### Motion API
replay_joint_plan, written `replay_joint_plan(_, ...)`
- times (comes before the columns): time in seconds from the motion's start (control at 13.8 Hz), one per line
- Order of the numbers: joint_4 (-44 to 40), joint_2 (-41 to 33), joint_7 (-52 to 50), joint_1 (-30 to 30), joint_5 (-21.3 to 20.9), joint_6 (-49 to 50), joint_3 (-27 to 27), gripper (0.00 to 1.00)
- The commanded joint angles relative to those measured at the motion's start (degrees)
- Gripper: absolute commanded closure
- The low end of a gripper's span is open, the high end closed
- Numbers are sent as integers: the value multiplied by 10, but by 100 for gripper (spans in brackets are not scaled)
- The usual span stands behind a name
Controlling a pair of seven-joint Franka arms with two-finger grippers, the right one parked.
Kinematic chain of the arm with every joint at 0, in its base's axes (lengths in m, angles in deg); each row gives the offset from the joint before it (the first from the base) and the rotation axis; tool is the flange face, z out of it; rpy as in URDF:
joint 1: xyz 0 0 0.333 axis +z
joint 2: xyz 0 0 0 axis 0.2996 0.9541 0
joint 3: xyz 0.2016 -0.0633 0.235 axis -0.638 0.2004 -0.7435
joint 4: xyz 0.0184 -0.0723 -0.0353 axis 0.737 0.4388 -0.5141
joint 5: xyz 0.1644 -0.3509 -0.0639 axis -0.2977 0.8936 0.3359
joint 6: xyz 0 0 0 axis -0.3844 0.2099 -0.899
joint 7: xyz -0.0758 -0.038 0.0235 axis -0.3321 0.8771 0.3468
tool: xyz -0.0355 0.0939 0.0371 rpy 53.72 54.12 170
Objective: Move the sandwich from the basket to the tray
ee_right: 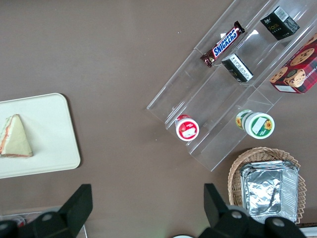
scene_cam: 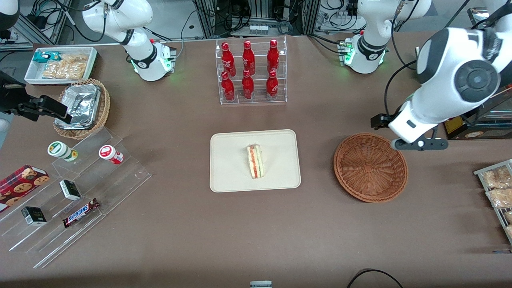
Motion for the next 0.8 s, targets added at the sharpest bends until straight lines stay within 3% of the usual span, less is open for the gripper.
replay_joint_plan(0.0, 10, -30, 54, 31, -2, 23, 5, 0)
replay_joint_plan(0.29, -14, -38, 106, 50, -1, 45, -19, 0)
replay_joint_plan(0.73, -32, -54, 107, 58, 2, 45, -29, 0)
